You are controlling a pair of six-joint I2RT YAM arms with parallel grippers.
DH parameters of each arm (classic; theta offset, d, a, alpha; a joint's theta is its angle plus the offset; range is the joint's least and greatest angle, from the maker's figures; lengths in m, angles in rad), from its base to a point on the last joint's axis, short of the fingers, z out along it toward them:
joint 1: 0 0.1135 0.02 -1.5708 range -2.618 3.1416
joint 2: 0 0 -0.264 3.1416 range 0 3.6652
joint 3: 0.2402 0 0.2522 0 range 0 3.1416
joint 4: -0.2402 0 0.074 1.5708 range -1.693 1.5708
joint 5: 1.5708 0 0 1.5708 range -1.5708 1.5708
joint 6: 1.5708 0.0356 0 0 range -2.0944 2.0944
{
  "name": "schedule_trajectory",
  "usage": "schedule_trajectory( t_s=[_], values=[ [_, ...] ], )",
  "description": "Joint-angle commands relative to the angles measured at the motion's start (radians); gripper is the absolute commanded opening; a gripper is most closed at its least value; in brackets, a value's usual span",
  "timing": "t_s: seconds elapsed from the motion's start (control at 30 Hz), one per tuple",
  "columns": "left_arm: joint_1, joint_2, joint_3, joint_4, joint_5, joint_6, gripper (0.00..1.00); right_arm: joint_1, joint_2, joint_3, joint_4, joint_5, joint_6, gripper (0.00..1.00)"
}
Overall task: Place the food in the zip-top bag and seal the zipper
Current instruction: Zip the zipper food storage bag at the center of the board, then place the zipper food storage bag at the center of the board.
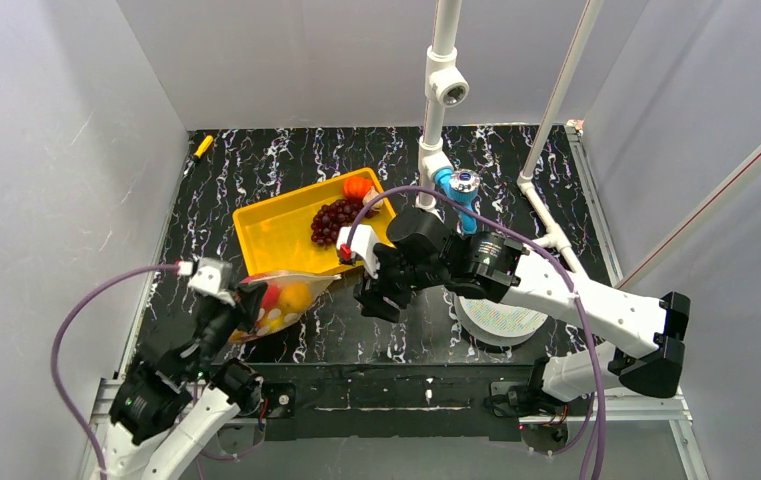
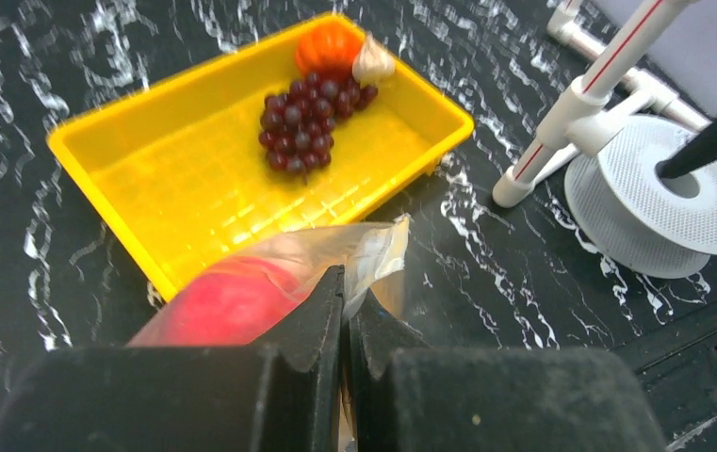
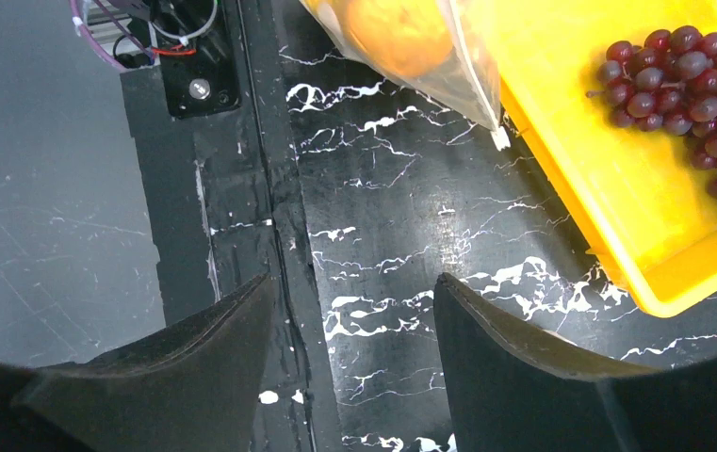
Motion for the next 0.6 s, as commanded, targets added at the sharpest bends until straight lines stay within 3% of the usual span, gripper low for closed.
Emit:
schedule_trajectory(
  t_s=[0.0,0.43,0.57],
  values=[
    [0.005,0.133,-0.037,0.058,-0.053,-0.164,0.0,0.012,0.026,0.096,0.0,0.02,0.039,0.71],
    [0.005,0.397,-0.046,0.239,0.268,-0.291,0.0,0.02,0.07,0.139,0.037,0.025,0.055,0.82],
    [0.005,0.513,-0.082,0.321,0.293,-0.385,0.0,0.019,0.081,0.167,0.046,0.032,0.065,0.83]
  ],
)
